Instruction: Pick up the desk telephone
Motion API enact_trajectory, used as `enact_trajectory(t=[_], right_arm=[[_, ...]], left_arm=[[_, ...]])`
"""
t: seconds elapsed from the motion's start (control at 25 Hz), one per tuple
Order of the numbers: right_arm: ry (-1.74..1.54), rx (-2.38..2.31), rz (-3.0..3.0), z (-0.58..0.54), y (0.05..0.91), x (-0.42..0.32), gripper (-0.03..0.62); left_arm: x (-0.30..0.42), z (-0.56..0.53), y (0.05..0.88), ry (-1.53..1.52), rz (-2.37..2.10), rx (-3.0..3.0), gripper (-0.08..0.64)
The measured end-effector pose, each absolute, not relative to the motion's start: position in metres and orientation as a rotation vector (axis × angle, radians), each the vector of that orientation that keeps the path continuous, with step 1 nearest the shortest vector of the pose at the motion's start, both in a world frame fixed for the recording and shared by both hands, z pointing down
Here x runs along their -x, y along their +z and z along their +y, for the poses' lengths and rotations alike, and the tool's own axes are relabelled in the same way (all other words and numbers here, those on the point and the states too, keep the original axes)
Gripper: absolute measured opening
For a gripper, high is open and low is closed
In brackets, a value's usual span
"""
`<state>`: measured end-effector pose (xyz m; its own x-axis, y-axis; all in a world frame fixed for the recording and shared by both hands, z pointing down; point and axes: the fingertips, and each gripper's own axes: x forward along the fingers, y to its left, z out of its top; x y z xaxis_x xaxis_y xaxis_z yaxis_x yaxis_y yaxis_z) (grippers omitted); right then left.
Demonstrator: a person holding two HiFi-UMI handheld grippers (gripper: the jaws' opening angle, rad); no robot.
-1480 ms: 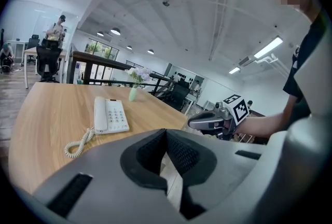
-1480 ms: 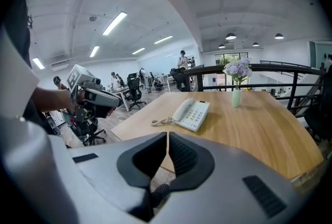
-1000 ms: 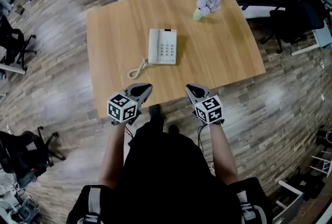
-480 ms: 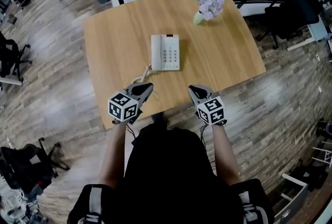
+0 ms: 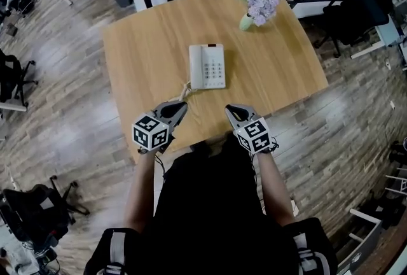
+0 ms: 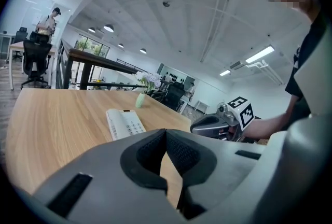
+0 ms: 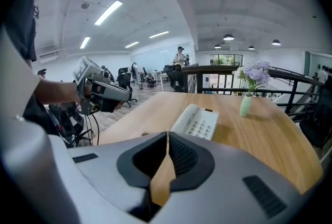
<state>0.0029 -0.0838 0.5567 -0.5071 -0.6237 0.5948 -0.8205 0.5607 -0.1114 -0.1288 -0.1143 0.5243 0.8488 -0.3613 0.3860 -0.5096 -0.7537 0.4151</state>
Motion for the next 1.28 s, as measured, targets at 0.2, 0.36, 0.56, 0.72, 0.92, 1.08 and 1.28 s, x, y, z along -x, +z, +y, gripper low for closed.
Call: enact_trajectory(t=[0.2, 0.36, 0.56, 0.72, 0.92, 1.08, 1.28], right_arm=[[0.564, -1.182, -2.319, -0.092, 0.557, 0.005, 0.025], [0.572, -1.184, -2.340, -0.105, 0.553, 0.009, 0.025], [0.548, -1.135, -2.355, -0.122, 0.551, 0.014, 0.025], [0.543, -1.115, -2.364, -0.140, 0.552, 0.019, 0.025], [0.587, -1.126, -2.369, -0.152, 0.557, 0.012, 0.025], [0.624, -1.130, -2.343, -0.161, 0.568, -0.010, 0.025], [0.688, -1.139, -2.317, -0.186, 0.585, -0.034, 0.025]], left_arm=[[0.152, -0.119, 0.533, 0.387, -0.687, -2.479, 0.018], [0.166, -0.123, 0.536, 0.366, -0.737, -2.451, 0.018], [0.176, -0.129, 0.535, 0.348, -0.793, -2.431, 0.018], [0.181, -0.138, 0.537, 0.359, -0.807, -2.414, 0.018], [0.171, -0.155, 0.544, 0.400, -0.789, -2.398, 0.018], [0.148, -0.170, 0.543, 0.379, -0.751, -2.414, 0.019], [0.132, -0.194, 0.554, 0.361, -0.760, -2.384, 0.020]])
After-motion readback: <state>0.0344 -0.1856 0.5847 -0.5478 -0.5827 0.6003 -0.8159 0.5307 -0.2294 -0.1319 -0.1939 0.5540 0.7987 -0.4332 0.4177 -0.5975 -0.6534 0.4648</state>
